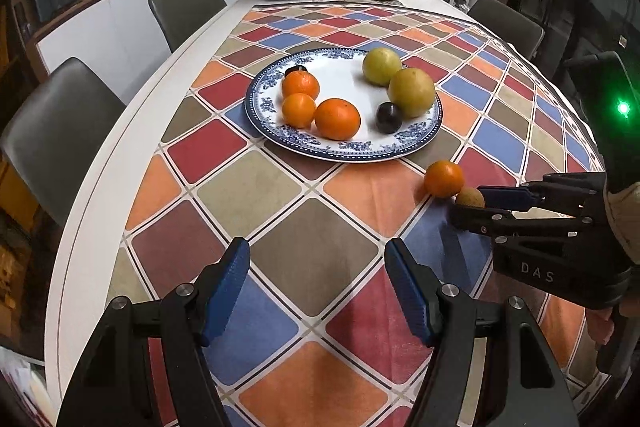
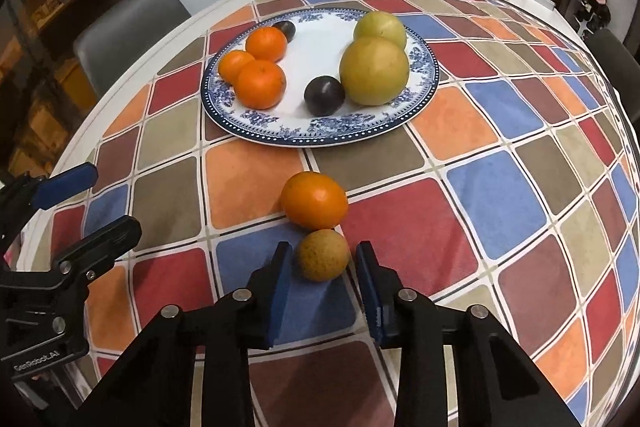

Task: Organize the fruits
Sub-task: 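Grasp the last mandarin orange with the left tool while the right tool grasps a small tan fruit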

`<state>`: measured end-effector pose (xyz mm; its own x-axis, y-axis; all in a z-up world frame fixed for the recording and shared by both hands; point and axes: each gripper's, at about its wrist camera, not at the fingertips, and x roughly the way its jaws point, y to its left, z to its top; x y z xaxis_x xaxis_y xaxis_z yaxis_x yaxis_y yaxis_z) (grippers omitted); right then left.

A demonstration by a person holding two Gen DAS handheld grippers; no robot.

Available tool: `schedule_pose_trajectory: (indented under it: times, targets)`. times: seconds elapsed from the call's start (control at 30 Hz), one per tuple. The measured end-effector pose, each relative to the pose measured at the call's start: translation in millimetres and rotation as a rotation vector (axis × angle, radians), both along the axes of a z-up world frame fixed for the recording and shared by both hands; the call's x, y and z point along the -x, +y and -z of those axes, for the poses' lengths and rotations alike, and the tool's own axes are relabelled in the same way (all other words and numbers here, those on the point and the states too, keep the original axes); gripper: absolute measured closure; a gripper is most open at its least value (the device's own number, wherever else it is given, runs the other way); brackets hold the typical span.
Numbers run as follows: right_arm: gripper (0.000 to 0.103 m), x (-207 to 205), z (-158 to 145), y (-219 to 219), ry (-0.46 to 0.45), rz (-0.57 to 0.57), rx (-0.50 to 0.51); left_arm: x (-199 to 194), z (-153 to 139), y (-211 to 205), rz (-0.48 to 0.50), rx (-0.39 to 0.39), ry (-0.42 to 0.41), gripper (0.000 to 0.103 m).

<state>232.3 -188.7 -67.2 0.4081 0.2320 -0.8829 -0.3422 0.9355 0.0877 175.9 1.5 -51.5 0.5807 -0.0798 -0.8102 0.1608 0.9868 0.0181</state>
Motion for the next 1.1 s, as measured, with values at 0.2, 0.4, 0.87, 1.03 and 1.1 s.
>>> schedule_pose_trajectory:
  times: [0.2,0.4,0.87,1.03,1.1]
  targets:
    - [0.074,1.5,0.3,-1.4,-0.008,-0.010,-0.009,-1.4,0.6,-6.6,0.021,-0.002,0.002,0.034]
    - [0.074,7.1,-10.0,-15.9,-0.050,0.033,-0.017,-6.8,-1.4,-20.1,0.072,0.006,-0.006,0.034]
    - [0.074,15.4,-18.6,-62.6,-0.069,0.147,-0.042,-35.3,1.5,-71.4,0.245,0.047,0.004,0.034]
    - [0.074,15.9,-18.2,-68.4,-0.071,0.166,-0.051,-44.0,6.5,-81.1,0.252,0.055,0.023,0.037]
    - [0.074,16.0,-18.2,-70.4,-0.071,0.171,-0.056,-49.2,10.2,-85.3,0.252,0.054,0.038,0.040]
